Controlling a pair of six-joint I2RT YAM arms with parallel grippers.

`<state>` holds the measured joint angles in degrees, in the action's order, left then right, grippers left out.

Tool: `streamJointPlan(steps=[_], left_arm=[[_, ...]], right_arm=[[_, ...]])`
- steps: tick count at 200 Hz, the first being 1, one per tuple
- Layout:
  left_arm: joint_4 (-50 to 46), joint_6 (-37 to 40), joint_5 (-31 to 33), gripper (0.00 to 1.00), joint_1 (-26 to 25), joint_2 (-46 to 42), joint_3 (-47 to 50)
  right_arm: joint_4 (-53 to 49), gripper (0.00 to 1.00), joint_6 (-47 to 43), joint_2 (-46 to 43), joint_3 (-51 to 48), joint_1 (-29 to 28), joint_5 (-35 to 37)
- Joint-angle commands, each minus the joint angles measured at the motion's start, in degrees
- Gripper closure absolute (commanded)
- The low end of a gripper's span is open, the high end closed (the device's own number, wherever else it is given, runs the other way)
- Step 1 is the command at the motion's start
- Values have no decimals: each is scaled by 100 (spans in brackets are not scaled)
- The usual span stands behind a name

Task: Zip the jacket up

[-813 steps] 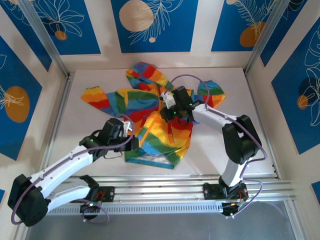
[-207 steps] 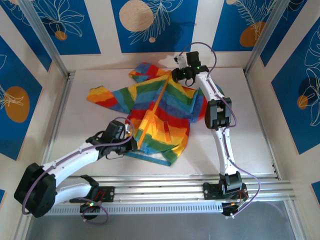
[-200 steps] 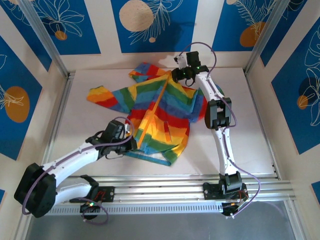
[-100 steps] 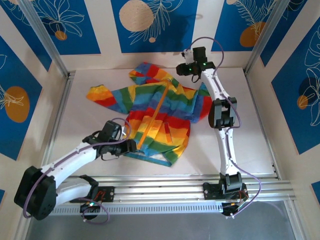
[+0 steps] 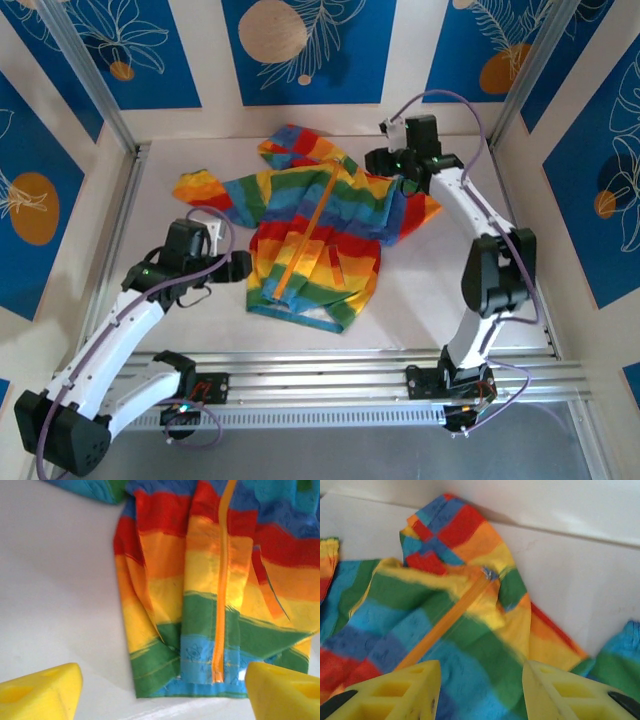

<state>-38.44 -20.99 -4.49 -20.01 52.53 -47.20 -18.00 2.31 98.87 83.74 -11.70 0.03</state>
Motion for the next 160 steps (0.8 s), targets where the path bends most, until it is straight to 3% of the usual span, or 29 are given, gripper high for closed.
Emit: streamJointPlan(steps=[1,43,65,83,116,140,160], left_arm=[[150,760,456,12,283,198,-366],[1302,1162,203,4,879,977,-643],[1786,1215,450,0,1023,1136,-585],[2314,1440,686,0,1070,1079,-247],[3300,2060,1156,0,1113,931,758],[3775,2108,1444,0,1148,829,1406],[4331,2038,1644,0,1150,744,1969]], right_arm=[[504,53,234,-854,-1126,1,299],[825,51,314,-2539,-3020,93,896],[963,46,354,-3421,-3830,242,1250],[1160,36,444,-4133,-4484,504,1313],[1543,7,912,-5000,-5486,1096,1245],[2036,0,1346,-5097,-6031,1359,1173],[2910,1,1229,-5021,-6604,1381,1081]])
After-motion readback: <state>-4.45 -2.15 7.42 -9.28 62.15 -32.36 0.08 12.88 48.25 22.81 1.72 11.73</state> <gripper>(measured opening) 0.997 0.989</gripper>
